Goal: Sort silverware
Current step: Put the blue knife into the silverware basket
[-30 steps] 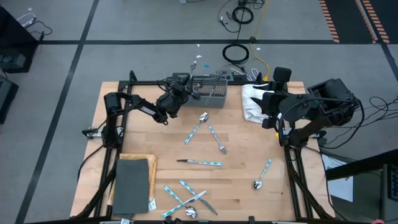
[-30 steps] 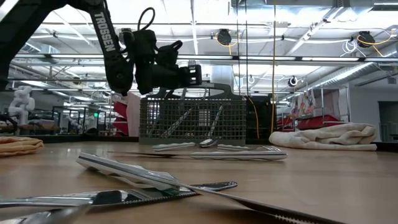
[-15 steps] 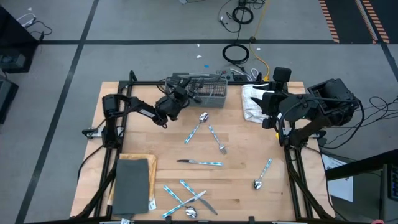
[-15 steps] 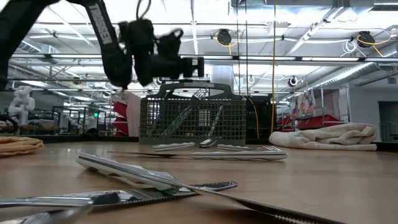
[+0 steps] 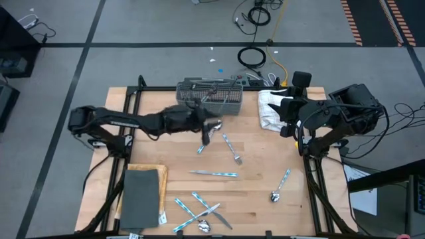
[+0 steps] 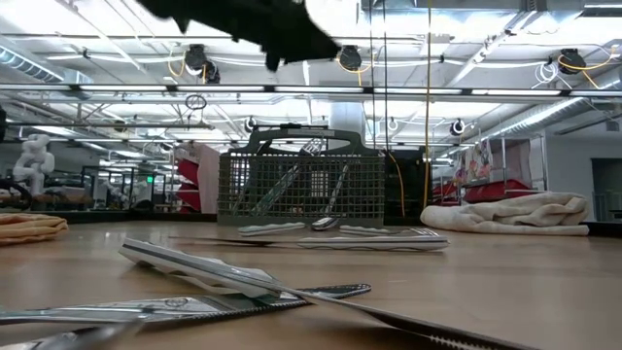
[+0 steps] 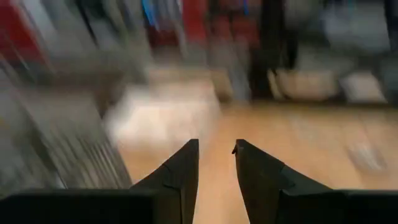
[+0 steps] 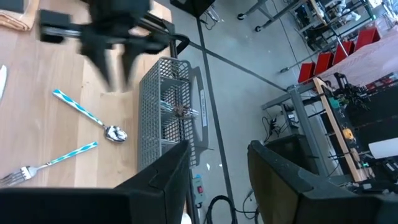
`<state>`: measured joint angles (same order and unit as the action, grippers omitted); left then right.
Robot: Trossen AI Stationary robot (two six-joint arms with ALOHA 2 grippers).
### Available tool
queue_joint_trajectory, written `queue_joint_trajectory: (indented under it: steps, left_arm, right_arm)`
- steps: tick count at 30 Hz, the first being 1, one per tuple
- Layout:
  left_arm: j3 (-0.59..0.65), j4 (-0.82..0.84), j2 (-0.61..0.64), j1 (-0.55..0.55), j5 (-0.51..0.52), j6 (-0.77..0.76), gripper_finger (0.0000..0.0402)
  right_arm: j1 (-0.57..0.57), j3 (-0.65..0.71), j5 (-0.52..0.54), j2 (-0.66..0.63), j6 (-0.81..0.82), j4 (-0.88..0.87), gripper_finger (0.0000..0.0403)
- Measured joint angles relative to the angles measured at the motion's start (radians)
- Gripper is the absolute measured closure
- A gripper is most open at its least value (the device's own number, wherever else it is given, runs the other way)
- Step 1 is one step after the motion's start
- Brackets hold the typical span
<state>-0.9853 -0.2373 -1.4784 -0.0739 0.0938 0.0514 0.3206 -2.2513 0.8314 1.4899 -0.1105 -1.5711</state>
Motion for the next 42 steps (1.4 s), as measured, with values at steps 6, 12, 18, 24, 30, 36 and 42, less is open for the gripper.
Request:
queue_joint_trajectory:
  steps: [6, 12, 18, 24, 30, 36, 42]
  left_arm:
    - [-0.071, 0.369, 0.001, 0.076, -0.198, -0.096, 0.0290]
    - [-0.067, 0.468, -0.036, 0.197, -0.252, -0.096, 0.0290]
    - [-0.067, 0.491, -0.094, 0.298, -0.186, -0.022, 0.0290]
    - [-0.067, 0.479, -0.203, 0.311, -0.171, 0.007, 0.0290]
    - [-0.067, 0.463, -0.283, 0.296, -0.172, 0.007, 0.0290]
    - [-0.068, 0.445, -0.328, 0.289, -0.196, 0.007, 0.0290]
    - [-0.068, 0.393, -0.362, 0.287, -0.192, 0.006, 0.0290]
  right_arm:
    - [0.000, 0.000, 0.000, 0.000, 0.057, 0.001, 0.0252]
    - [0.000, 0.000, 0.000, 0.000, 0.106, 0.001, 0.0252]
    - [0.000, 0.000, -0.018, 0.000, 0.107, 0.002, 0.0252]
    - [0.000, 0.000, -0.061, 0.000, 0.107, 0.002, 0.0252]
    - [0.000, 0.000, -0.081, 0.000, 0.106, 0.001, 0.0252]
    - [0.000, 0.000, -0.082, 0.000, 0.094, 0.001, 0.0252]
    - [0.000, 0.000, -0.082, 0.000, 0.078, 0.001, 0.0252]
